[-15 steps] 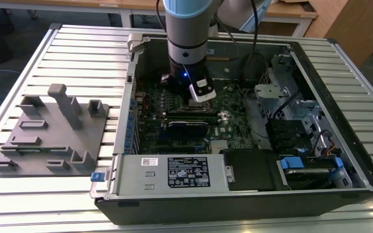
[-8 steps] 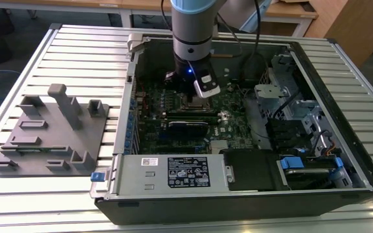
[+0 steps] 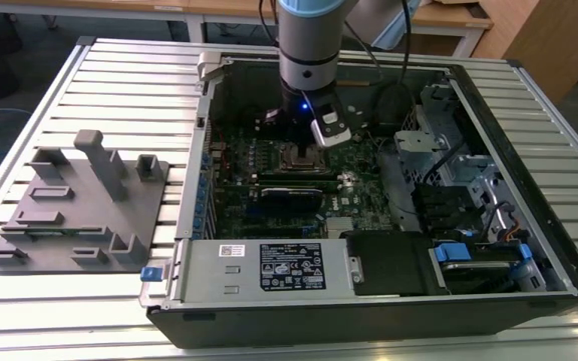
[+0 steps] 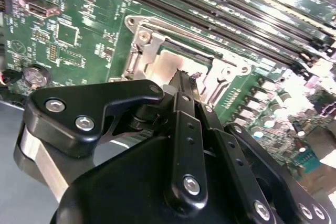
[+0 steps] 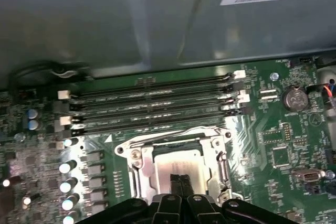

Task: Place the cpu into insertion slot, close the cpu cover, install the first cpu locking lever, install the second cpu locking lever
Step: 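Install the second cpu locking lever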

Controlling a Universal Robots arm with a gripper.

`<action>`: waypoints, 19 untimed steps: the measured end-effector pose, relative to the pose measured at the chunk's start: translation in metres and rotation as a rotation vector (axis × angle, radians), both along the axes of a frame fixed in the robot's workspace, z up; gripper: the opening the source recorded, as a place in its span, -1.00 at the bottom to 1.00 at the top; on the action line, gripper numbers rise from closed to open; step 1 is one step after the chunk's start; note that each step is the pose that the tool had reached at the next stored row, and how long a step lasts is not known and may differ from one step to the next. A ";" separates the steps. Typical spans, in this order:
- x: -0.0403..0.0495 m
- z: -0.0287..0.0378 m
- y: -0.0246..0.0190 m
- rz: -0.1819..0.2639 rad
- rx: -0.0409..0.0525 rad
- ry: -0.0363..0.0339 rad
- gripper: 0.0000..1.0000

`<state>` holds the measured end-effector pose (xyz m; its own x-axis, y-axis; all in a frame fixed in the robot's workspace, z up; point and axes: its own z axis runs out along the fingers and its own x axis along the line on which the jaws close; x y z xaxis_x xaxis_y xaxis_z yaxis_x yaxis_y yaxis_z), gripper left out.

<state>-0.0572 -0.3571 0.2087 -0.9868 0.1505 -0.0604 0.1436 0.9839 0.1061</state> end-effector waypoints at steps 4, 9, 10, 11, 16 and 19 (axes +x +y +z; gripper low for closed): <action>0.0003 0.0000 0.0012 0.000 -0.0132 0.0001 -0.80; 0.0003 0.0000 0.0036 0.000 -0.0316 0.0001 -0.80; 0.0003 0.0000 0.0037 0.000 -0.0316 0.0001 -0.80; 0.0003 0.0003 0.0038 0.000 -0.0318 0.0002 -0.80; 0.0003 0.0058 0.0041 0.000 -0.0317 0.0001 -0.80; 0.0003 0.0079 0.0041 0.000 -0.0316 0.0000 -0.80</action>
<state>-0.0569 -0.3530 0.2166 -0.9868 0.1485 -0.0651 0.1436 0.9868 0.0749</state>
